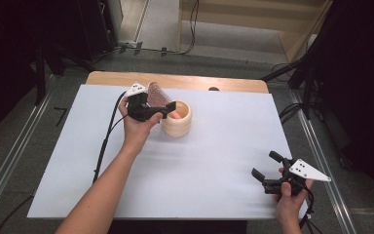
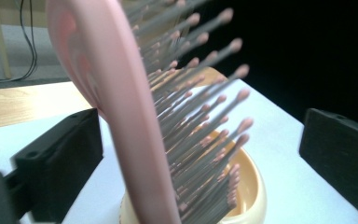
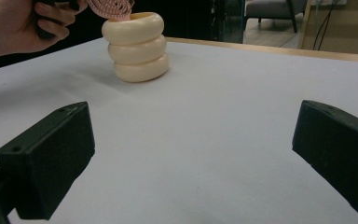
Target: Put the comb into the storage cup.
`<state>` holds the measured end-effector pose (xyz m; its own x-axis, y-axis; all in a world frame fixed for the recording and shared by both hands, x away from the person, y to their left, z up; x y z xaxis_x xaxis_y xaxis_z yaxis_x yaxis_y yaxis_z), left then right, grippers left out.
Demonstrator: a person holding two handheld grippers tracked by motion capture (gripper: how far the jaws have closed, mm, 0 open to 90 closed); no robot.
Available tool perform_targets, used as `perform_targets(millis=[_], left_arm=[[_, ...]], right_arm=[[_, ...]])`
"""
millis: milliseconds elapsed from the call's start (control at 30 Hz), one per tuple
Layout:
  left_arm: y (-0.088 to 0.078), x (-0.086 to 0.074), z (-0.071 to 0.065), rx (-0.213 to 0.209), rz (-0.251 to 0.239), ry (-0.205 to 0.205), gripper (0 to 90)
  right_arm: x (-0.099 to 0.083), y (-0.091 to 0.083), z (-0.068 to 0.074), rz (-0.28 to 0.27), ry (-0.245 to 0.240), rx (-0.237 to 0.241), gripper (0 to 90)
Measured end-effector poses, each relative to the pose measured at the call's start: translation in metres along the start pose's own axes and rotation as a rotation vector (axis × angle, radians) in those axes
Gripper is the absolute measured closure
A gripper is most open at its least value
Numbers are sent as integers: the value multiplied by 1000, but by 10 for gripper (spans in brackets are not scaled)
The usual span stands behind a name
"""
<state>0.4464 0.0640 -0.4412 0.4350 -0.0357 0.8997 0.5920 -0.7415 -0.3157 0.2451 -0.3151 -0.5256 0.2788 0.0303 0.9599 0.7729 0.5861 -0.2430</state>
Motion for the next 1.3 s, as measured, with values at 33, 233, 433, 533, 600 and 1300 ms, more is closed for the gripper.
perform_targets(millis=[33, 233, 433, 533, 600, 1300], left_arm=[[-2, 1, 0, -6, -7, 6, 0], [-8, 3, 0, -6, -18, 16, 0], [-13, 0, -2, -7, -11, 50, 0], [-16, -1, -4, -13, -11, 72, 0], [-18, -2, -6, -14, -9, 84, 0], [-51, -19, -1, -12, -18, 121, 0]], right_arm=[[0, 0, 0, 0, 1, 0, 0], [0, 0, 0, 1, -1, -1, 0], [0, 0, 0, 2, -2, -2, 0], [0, 0, 0, 1, -4, -2, 0], [0, 1, 0, 1, -5, -4, 0], [0, 2, 0, 11, -9, -10, 0]])
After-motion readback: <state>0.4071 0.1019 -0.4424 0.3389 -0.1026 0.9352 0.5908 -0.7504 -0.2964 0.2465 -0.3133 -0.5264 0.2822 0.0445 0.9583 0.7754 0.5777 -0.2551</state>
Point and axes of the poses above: each handheld gripper's, and its own axes: y roughly forward along the jaws, x roughly out of its top, z roughly to its left, the point moved 5 cm from there along y, roughly forward along the jaws, and after that the axes turned 1 degree about -y, right-handed, at the moved point
